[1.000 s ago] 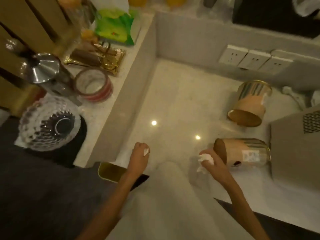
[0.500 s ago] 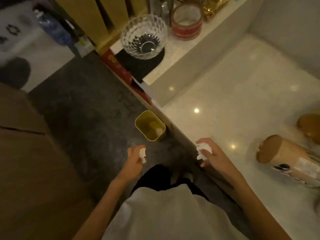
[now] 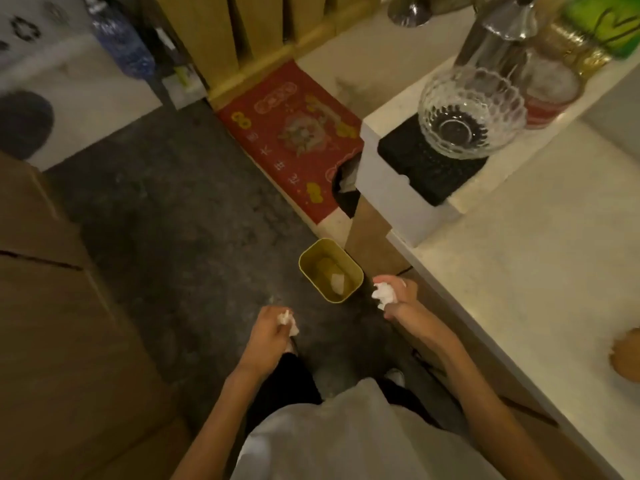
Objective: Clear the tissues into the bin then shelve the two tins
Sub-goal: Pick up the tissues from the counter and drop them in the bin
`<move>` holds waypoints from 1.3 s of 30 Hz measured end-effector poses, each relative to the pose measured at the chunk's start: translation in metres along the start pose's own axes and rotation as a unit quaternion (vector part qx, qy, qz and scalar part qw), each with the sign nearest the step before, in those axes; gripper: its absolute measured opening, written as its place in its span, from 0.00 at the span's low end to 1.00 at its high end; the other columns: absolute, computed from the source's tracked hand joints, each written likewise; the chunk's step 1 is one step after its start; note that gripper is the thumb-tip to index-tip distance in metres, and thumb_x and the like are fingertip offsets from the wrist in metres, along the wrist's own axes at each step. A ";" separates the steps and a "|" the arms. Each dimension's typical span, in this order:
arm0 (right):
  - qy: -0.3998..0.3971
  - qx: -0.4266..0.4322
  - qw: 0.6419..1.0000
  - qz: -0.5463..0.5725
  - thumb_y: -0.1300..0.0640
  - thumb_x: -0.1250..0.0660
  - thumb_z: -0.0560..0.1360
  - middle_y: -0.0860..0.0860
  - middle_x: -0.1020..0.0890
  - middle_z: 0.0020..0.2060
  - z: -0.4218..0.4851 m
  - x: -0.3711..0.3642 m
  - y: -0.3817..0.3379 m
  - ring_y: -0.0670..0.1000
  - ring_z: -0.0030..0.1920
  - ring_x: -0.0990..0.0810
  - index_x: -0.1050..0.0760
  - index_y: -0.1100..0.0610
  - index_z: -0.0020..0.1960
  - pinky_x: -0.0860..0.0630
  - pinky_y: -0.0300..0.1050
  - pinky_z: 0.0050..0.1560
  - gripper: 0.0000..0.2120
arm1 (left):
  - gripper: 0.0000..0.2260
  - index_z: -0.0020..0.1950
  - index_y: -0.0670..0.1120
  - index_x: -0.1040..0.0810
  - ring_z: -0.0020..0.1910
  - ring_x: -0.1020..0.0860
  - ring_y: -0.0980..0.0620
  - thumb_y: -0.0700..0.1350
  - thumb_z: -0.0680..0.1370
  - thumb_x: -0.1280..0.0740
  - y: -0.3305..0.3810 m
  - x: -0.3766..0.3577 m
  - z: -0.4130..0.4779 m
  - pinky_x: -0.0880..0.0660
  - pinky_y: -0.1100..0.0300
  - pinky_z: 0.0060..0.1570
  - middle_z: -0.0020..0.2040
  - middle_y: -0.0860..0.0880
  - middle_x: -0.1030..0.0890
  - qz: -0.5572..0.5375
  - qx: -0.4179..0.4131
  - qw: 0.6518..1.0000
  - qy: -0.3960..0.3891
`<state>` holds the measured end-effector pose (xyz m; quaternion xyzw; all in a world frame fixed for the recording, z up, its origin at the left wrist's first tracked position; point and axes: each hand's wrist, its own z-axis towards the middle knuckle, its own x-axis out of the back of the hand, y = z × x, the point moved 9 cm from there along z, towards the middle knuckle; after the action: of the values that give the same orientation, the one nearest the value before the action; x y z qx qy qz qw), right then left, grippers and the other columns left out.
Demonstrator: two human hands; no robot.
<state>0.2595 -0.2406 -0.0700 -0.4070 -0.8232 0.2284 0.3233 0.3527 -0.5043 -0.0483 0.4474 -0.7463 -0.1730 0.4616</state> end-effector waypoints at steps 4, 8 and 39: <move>-0.040 -0.012 0.999 0.025 0.66 0.43 0.80 0.48 0.41 0.67 0.022 -0.057 -0.020 0.54 0.66 0.33 0.23 0.44 0.58 0.28 0.46 0.63 0.19 | 0.08 0.61 0.53 0.33 0.57 0.30 0.54 0.45 0.83 0.45 -0.017 0.016 0.052 0.33 0.57 0.61 0.62 0.52 0.36 0.049 -0.044 0.994 -0.083; -0.029 0.012 0.999 0.005 0.60 0.39 0.79 0.52 0.35 0.65 0.069 -0.085 -0.031 0.54 0.62 0.29 0.27 0.43 0.62 0.28 0.45 0.62 0.16 | 0.17 0.72 0.43 0.35 0.65 0.30 0.46 0.39 0.83 0.46 -0.055 0.006 0.117 0.37 0.58 0.66 0.66 0.46 0.35 0.006 0.043 0.992 -0.121; -0.126 -0.074 0.922 -0.357 0.46 0.35 0.78 0.59 0.20 0.61 0.528 -0.241 0.273 0.60 0.62 0.23 0.24 0.57 0.64 0.28 0.53 0.60 0.19 | 0.21 0.70 0.54 0.31 0.68 0.31 0.40 0.56 0.78 0.36 -0.290 -0.319 0.524 0.33 0.43 0.66 0.69 0.44 0.28 0.438 -0.104 0.859 -0.244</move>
<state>0.1337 -0.3431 -0.6901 -0.0765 -0.9625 0.0851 0.2458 0.1135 -0.4782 -0.6824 -0.0328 -0.9315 -0.1328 0.3370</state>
